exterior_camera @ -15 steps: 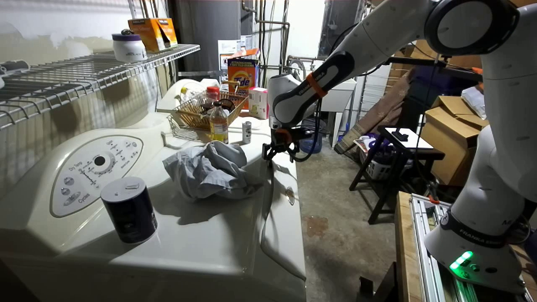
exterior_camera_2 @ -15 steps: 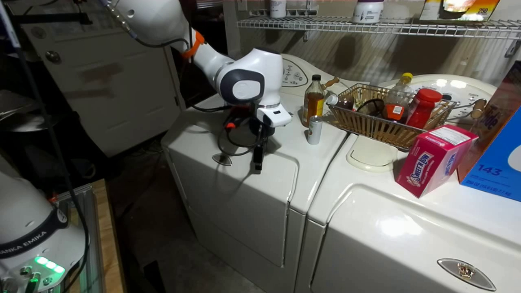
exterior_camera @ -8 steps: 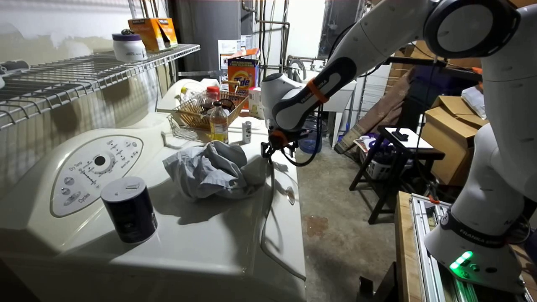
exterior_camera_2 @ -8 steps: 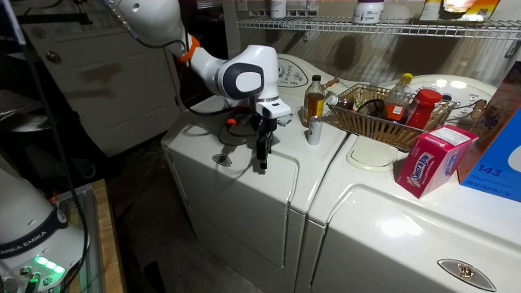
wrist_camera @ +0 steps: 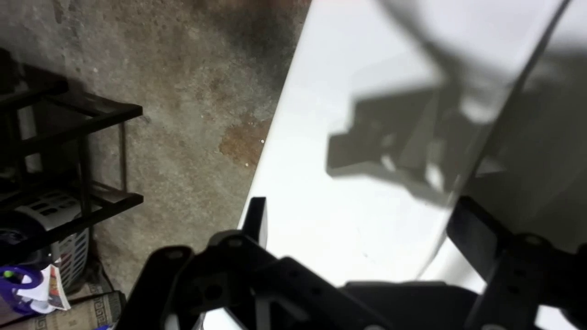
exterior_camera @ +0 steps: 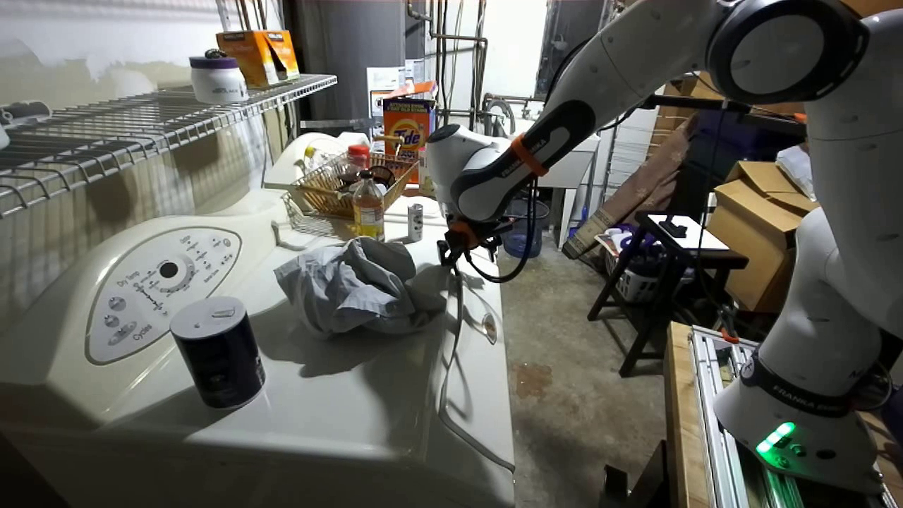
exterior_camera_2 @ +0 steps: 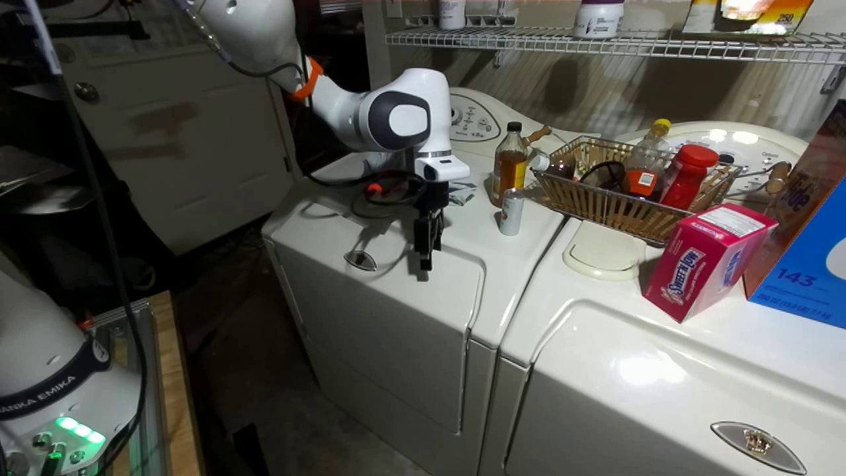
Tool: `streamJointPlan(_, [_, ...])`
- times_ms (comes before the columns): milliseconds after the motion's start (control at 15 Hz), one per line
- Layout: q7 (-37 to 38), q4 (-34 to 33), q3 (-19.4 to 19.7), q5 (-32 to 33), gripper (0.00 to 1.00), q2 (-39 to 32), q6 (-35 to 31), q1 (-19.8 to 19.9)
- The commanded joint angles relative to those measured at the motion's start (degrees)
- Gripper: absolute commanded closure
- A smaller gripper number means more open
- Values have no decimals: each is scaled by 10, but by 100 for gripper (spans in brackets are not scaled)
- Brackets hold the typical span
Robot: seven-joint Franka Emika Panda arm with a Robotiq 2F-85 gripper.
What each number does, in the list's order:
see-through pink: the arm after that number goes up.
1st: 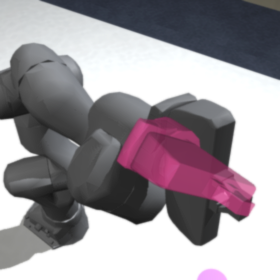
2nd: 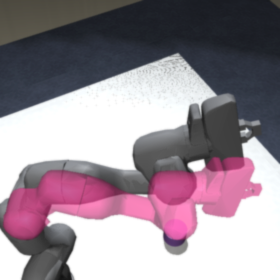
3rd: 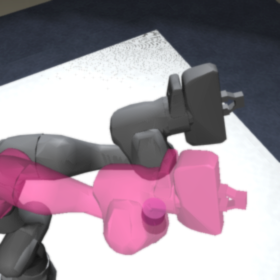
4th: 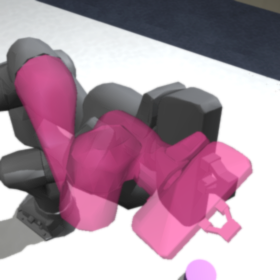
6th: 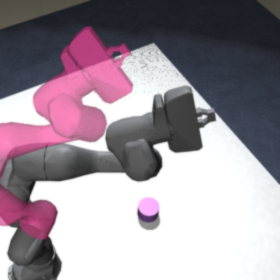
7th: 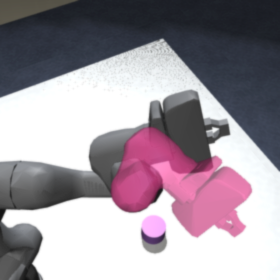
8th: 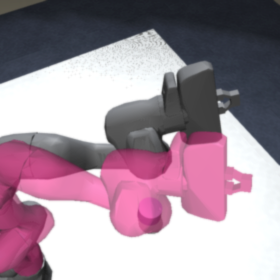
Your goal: Open the washing machine on the left.
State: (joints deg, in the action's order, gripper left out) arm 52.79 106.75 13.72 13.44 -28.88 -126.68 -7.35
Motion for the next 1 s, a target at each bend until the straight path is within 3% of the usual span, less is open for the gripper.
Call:
streamJointPlan(0, [3, 8, 15, 23, 0, -32, 31, 31])
streamJointPlan(400, [3, 37, 21, 12, 0, -10, 34, 48])
streamJointPlan(600, [0, 50, 45, 24, 0, -31, 75, 79])
streamJointPlan(933, [-34, 52, 30, -14, 0, -36, 69, 127])
